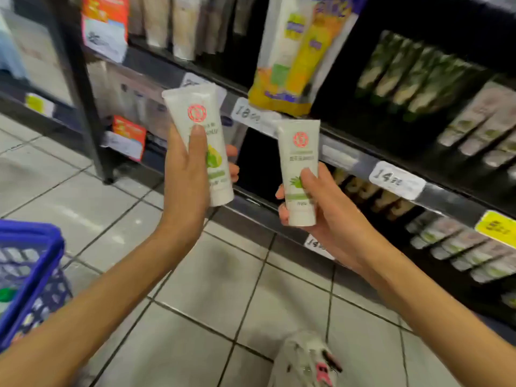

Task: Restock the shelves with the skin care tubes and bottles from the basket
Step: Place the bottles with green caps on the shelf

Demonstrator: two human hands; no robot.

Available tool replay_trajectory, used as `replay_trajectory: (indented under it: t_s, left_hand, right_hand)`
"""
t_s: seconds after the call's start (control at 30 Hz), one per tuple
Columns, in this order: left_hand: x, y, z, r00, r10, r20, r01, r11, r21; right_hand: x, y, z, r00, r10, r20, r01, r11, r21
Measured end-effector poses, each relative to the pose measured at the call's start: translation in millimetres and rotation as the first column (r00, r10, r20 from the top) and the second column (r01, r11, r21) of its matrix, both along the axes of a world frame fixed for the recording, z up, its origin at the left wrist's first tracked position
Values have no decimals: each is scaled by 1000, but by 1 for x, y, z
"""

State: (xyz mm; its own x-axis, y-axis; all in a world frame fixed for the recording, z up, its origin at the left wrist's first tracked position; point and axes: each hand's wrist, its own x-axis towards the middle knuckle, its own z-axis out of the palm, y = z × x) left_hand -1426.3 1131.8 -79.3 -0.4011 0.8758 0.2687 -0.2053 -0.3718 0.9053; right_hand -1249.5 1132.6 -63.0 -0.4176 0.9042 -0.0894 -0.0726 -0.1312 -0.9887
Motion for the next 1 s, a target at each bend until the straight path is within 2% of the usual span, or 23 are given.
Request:
replay_trajectory:
  t_s: [0.03, 0.13, 0.23, 0.33, 0.4, 0.47, 0.57, 0.67, 0.77, 0.9, 1.0]
  left_hand:
    - [27, 1, 8, 989, -143, 31, 144, 989, -33]
    - [97, -9, 33, 890, -453, -59, 448, 891, -74]
    - [146, -22, 44, 729, -661, -176, 667, 744, -31]
    - [178, -21, 48, 594, -789, -160, 800, 600, 10]
    - [196, -15, 51, 579, -795, -183, 809, 588, 5]
    - [211, -5, 51, 612, -761, -214, 779, 627, -1]
    - [231, 23, 55, 681, -668, -300, 712, 700, 56]
    - [255, 61, 63, 695, -586, -416, 667, 742, 68]
    - [291, 102, 64, 680, -557, -476, 616, 787, -40]
    - [335, 144, 53, 651, -592, -476, 551, 799, -241]
    - [355, 164, 52, 599, -590, -542, 515, 801, -304]
  right_hand:
    - [21, -7, 12, 999, -38, 13, 38, 999, 9]
    - [77, -29, 48, 989, -148, -16, 148, 989, 24]
    - [124, -49, 65, 971, -239, -32, 240, 969, 49]
    - [171, -63, 64, 950, -305, -71, 309, 950, 49]
    - [202, -67, 58, 927, -373, -42, 375, 926, 36]
    - [229, -64, 55, 904, -425, 35, 422, 904, 68]
    - [265, -40, 58, 850, -506, 148, 472, 855, 214]
    - [299, 7, 59, 758, -644, 99, 596, 747, 295]
    - [319, 60, 57, 723, -683, 105, 601, 697, 390]
    - [329, 117, 39, 727, -647, 231, 517, 736, 437]
    - [335, 139, 30, 733, -633, 249, 475, 738, 479]
